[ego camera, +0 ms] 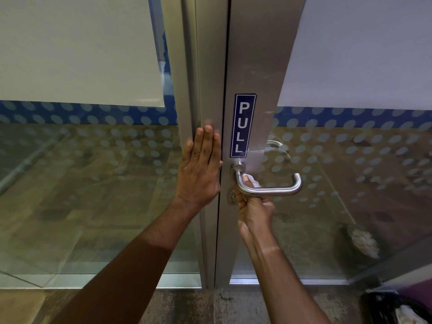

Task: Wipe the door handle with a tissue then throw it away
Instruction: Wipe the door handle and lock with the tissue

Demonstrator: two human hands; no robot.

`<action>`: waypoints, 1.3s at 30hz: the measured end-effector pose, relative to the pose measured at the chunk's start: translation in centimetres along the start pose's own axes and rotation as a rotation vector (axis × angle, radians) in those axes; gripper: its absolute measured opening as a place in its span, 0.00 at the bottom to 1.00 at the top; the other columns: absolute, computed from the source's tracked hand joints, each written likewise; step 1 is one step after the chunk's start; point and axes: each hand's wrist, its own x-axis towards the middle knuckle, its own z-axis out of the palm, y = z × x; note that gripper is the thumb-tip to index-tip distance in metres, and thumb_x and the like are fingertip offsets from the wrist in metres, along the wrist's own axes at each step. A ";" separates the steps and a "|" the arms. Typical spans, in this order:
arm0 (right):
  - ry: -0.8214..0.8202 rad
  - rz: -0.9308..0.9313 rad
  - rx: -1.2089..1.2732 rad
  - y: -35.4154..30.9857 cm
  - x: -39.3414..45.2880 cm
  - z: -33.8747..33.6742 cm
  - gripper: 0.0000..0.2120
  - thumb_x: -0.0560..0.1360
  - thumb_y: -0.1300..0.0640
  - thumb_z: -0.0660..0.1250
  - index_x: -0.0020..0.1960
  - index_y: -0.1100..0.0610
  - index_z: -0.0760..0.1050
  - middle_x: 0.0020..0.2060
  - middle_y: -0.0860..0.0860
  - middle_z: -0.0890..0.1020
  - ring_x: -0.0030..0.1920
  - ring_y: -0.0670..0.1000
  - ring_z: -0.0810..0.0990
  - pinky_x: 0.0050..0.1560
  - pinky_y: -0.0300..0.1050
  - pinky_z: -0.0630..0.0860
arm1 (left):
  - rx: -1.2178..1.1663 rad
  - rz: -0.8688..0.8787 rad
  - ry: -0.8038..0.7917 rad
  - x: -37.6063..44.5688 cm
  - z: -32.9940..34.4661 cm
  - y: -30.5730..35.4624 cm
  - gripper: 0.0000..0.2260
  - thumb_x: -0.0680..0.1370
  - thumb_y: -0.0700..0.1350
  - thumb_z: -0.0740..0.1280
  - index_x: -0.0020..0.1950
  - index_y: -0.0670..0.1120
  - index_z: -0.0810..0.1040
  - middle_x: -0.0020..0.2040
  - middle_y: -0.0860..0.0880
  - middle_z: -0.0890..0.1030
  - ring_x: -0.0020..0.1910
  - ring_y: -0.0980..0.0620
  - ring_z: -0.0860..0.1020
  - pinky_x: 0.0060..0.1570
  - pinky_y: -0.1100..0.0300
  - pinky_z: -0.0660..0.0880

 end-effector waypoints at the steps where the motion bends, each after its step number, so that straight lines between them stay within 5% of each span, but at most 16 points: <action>1: 0.015 0.000 0.013 0.1 0.0 0.0 0.11 0.72 0.68 0.70 0.34 0.57 0.84 0.29 0.47 0.80 0.28 0.43 0.75 0.29 0.36 0.73 | 0.005 0.002 0.002 0.0 0.0 0.0 0.34 0.80 0.43 0.55 0.78 0.42 0.34 0.78 0.46 0.30 0.78 0.48 0.35 0.76 0.53 0.35; 11: 0.198 -0.051 -0.020 2.3 -0.1 0.4 0.06 0.72 0.73 0.69 0.47 0.66 0.80 0.38 0.56 0.83 0.36 0.50 0.80 0.36 0.41 0.79 | -0.009 0.006 -0.006 0.1 -0.1 0.0 0.34 0.80 0.44 0.55 0.78 0.42 0.34 0.78 0.46 0.30 0.78 0.48 0.35 0.77 0.52 0.36; 16: 0.087 -0.033 -0.182 2.5 -1.0 1.5 0.03 0.70 0.72 0.72 0.43 0.68 0.82 0.32 0.52 0.84 0.32 0.46 0.81 0.37 0.39 0.79 | -0.001 -0.007 -0.025 0.0 -0.2 0.0 0.34 0.80 0.46 0.53 0.78 0.42 0.34 0.78 0.46 0.30 0.78 0.48 0.34 0.76 0.52 0.35; 19: 0.063 -0.007 -0.263 2.3 -0.9 1.4 0.07 0.71 0.70 0.72 0.48 0.72 0.80 0.38 0.58 0.84 0.37 0.49 0.82 0.37 0.41 0.79 | 0.003 0.009 -0.026 -0.1 -0.2 0.1 0.35 0.79 0.45 0.54 0.78 0.42 0.35 0.78 0.45 0.30 0.78 0.48 0.34 0.77 0.52 0.35; 25: 0.158 -0.034 -0.562 1.5 -0.5 -2.1 0.02 0.68 0.64 0.73 0.39 0.61 0.81 0.33 0.52 0.81 0.36 0.49 0.76 0.39 0.44 0.75 | -0.016 0.002 -0.035 0.0 -0.1 0.0 0.33 0.81 0.44 0.53 0.78 0.42 0.34 0.78 0.46 0.30 0.78 0.48 0.34 0.77 0.52 0.36; 29: 0.169 -0.167 -0.643 1.4 -1.4 -2.7 0.09 0.70 0.66 0.70 0.44 0.54 0.77 0.35 0.47 0.81 0.38 0.47 0.78 0.45 0.43 0.76 | -0.014 0.000 -0.031 -0.1 -0.1 -0.1 0.34 0.80 0.44 0.54 0.78 0.42 0.34 0.78 0.45 0.30 0.78 0.48 0.34 0.77 0.52 0.36; 33: 0.103 -0.170 -0.559 0.7 -2.4 -2.5 0.08 0.71 0.70 0.68 0.45 0.59 0.80 0.37 0.52 0.84 0.40 0.48 0.80 0.43 0.37 0.75 | -0.024 0.007 -0.047 0.0 -0.2 -0.1 0.35 0.80 0.44 0.54 0.78 0.42 0.33 0.78 0.46 0.29 0.78 0.49 0.34 0.77 0.52 0.35; 39: -0.026 -0.201 -0.707 0.2 -5.6 -4.0 0.15 0.73 0.71 0.63 0.41 0.53 0.82 0.40 0.50 0.85 0.42 0.48 0.83 0.38 0.48 0.81 | -0.028 0.008 -0.020 0.0 -0.1 -0.1 0.35 0.80 0.44 0.55 0.78 0.43 0.33 0.78 0.46 0.30 0.78 0.49 0.34 0.77 0.53 0.36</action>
